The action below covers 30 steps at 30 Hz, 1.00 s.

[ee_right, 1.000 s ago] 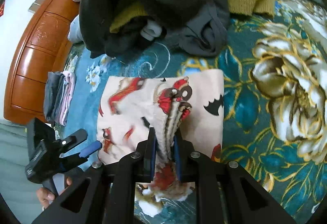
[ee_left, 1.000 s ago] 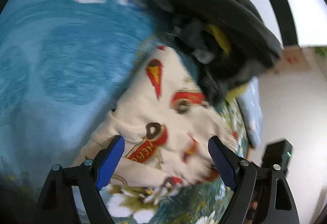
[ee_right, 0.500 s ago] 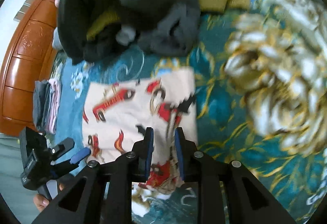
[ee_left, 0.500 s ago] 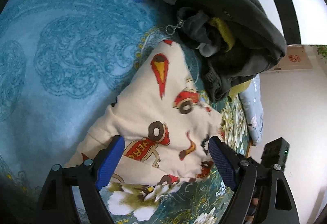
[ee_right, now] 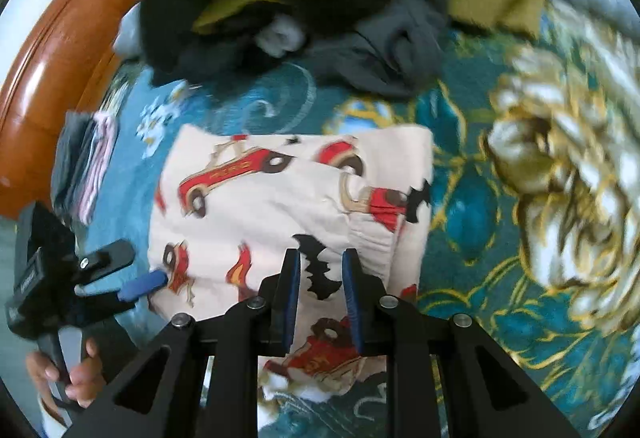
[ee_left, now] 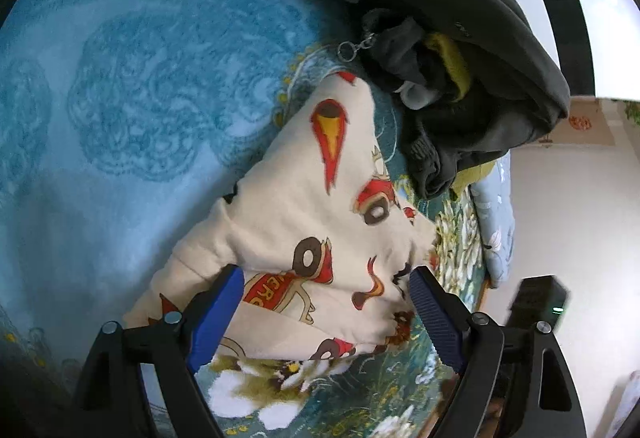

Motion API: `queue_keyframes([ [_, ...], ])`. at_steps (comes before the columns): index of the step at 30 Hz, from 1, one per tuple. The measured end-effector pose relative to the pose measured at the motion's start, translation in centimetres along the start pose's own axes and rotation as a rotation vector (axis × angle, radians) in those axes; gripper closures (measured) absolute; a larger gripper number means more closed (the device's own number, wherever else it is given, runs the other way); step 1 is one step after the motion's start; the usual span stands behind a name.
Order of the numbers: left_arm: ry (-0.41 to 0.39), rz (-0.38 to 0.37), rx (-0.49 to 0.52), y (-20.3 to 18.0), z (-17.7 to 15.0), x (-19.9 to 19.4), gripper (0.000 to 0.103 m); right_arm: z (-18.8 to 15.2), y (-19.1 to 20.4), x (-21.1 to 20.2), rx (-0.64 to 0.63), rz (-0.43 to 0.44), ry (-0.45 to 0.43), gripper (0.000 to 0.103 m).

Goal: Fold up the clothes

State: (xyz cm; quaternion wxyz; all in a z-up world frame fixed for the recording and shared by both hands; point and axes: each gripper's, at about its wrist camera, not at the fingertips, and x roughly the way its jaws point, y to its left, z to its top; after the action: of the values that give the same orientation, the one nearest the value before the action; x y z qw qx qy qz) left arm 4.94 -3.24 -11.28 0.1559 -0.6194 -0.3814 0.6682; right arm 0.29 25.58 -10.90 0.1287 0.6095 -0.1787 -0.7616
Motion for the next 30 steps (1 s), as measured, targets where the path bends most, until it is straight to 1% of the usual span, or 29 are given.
queue_keyframes([
  [4, 0.006, -0.013, -0.001, 0.0, 0.0, 0.1, 0.016, 0.1, 1.1, 0.5, -0.049, -0.029, 0.011, 0.081],
  [5, 0.001, -0.031, 0.007, -0.1, 0.0, -0.2, 0.016, 0.1, 1.4, 0.4, -0.061, -0.031, 0.011, 0.080],
  [6, -0.005, -0.050, 0.017, -0.3, -0.1, -0.4, 0.016, 0.2, 1.6, 0.0, -0.068, -0.012, -0.001, 0.077],
  [8, -0.041, -0.107, 0.034, -0.7, -0.2, -1.3, 0.016, 0.1, 1.7, -1.0, -0.077, 0.020, -0.035, 0.061],
  [10, -0.094, -0.168, 0.054, -1.0, -0.3, -2.7, 0.016, 0.2, 1.6, -2.2, -0.078, 0.042, -0.075, 0.054],
  [12, -0.150, -0.160, 0.034, -0.4, -0.2, -3.7, 0.015, 0.3, 0.9, -2.8, -0.070, 0.035, -0.100, 0.044],
  [13, -0.178, -0.154, 0.023, -0.1, -0.2, -4.2, 0.012, 0.4, 0.3, -3.1, -0.059, 0.020, -0.107, 0.039],
  [14, -0.173, -0.115, -0.014, 0.5, 0.0, -4.0, 0.010, 0.4, -0.4, -3.2, -0.045, 0.006, -0.110, 0.038],
  [16, -0.145, -0.034, -0.088, 1.7, 0.4, -3.2, 0.010, 0.3, -2.0, -2.9, 0.012, -0.001, -0.079, 0.036],
  [17, -0.134, 0.004, -0.089, 1.7, 0.5, -2.7, 0.010, 0.2, -2.7, -2.8, 0.043, 0.004, -0.059, 0.034],
  [19, -0.116, 0.078, -0.085, 1.7, 0.9, -1.9, 0.010, -0.4, -3.6, -2.2, 0.084, 0.042, -0.023, 0.031],
  [21, -0.088, 0.127, -0.046, 1.1, 1.0, -0.9, 0.010, -0.8, -3.5, -1.1, 0.078, 0.058, 0.013, 0.029],
  [22, -0.073, 0.147, -0.027, 0.9, 1.1, -0.4, 0.010, -0.9, -3.4, -0.6, 0.068, 0.058, 0.030, 0.029],
  [24, -0.054, 0.170, -0.008, 0.7, 1.2, 0.3, 0.010, -1.0, -3.1, 0.1, 0.041, 0.032, 0.036, 0.029],
  [27, -0.050, 0.162, -0.003, 0.7, 1.6, 0.6, 0.010, -0.6, -3.1, 0.5, 0.043, 0.021, 0.008, 0.029],
  [30, -0.053, 0.184, 0.010, 0.8, 2.1, 0.9, 0.010, 0.1, -3.5, 0.8, 0.043, 0.024, 0.003, 0.029],
])
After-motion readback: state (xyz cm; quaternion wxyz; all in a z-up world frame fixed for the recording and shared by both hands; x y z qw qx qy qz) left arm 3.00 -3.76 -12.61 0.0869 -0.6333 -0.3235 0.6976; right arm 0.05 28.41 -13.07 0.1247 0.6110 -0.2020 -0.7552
